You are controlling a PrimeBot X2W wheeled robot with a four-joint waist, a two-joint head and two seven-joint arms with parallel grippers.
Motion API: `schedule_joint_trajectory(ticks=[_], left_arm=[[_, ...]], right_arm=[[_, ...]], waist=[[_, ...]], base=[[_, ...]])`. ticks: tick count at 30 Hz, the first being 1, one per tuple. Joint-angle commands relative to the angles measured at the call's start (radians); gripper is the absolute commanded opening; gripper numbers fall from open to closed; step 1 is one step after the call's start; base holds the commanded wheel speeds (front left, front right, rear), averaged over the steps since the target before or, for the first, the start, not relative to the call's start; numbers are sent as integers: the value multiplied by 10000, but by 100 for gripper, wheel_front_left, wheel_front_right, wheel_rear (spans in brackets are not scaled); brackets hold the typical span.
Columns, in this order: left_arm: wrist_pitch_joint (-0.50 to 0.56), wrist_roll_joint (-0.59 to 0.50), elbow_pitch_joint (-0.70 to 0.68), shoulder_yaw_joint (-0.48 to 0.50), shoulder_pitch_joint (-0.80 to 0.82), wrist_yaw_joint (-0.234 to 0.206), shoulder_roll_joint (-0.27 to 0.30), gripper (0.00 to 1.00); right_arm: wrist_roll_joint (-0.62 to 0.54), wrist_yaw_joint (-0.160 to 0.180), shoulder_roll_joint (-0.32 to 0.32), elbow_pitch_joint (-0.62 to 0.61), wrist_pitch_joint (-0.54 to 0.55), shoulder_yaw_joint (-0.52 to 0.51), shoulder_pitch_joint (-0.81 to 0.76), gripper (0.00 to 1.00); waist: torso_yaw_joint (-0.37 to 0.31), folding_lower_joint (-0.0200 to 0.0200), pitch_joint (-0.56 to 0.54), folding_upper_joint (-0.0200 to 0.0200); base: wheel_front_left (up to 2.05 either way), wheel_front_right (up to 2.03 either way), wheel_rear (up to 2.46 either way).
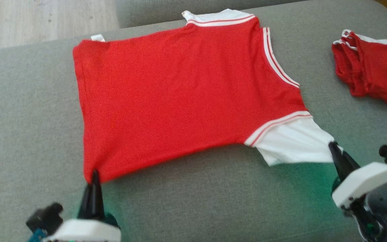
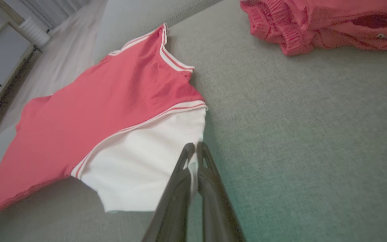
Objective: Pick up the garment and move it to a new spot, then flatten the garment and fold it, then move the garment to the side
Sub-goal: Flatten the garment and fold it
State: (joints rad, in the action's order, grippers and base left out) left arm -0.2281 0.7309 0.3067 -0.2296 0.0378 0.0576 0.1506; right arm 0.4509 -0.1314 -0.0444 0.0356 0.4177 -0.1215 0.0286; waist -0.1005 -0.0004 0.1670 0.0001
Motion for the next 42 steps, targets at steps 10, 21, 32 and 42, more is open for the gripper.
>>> schedule_joint_trajectory(ticks=[10,21,32,42], left_arm=[[1234,-313,-2811,-254,-1159,-806,600,0],[1885,-255,-2269,-433,804,-859,360,0],[1948,-187,-995,-419,2364,-1065,-111,0],[1686,-66,101,-363,3452,-1100,-427,11]], right_arm=[[-431,7,-60,-3145,2410,-487,-1097,0],[-744,7,-59,-2042,1697,46,2302,0],[-951,7,-59,197,1415,383,5063,0],[-867,7,-59,1849,-29,514,6712,67]], waist=[[369,4,-46,-1],[566,4,535,-1],[924,4,1290,-1],[1149,4,1805,-1]], base=[[0,0,0],[0,0,0],[0,0,0],[0,0,0]])
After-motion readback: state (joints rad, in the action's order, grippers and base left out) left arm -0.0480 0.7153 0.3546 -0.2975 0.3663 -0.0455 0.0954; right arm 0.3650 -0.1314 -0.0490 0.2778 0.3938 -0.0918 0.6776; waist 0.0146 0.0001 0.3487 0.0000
